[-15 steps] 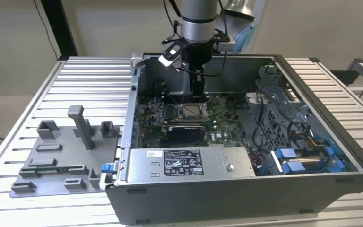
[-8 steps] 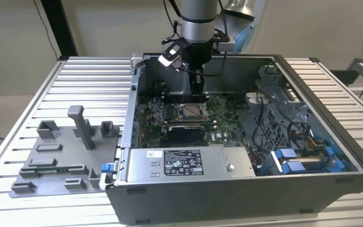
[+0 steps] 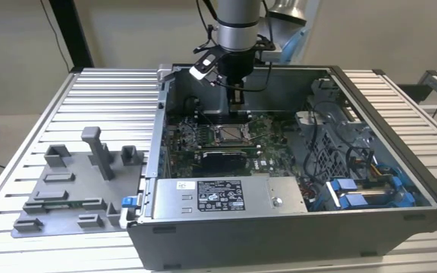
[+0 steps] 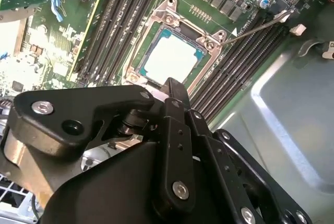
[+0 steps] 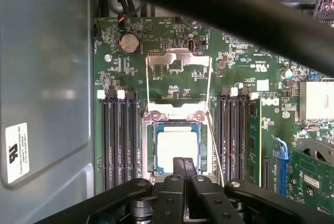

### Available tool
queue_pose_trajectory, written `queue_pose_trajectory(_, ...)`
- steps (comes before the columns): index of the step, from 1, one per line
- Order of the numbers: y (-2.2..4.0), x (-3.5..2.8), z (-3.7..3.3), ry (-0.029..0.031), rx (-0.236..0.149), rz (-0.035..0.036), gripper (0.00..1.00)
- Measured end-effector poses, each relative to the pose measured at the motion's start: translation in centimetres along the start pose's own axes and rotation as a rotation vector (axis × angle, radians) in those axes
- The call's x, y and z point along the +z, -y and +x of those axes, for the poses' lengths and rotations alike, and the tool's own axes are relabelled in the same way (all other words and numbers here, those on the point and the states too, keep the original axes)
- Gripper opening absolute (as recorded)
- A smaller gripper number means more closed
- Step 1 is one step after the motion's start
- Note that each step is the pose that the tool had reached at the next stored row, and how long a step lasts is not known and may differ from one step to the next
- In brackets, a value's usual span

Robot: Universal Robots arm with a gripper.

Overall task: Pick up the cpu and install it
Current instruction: 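Close the cpu cover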

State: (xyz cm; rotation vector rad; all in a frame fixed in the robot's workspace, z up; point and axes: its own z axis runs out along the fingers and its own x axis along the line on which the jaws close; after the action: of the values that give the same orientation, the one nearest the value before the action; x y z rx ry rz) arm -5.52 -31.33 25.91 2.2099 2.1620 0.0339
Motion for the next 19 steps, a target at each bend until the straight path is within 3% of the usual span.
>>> queue_pose_trajectory(6, -0.01, 0.0, 0.0, -0.0001, 0.0, 0.0004, 0.0)
queue_pose_trajectory(8, -0.34, 0.02, 0.0, 0.0, 0.0, 0.0033, 0.0)
queue_pose_trajectory(11, -1.44, 0.07, 0.02, 0.0002, 0.0, 0.0118, 0.0)
queue_pose_trajectory(19, -5.06, 0.26, 0.1, 0.0005, -0.001, 0.0368, 0.0)
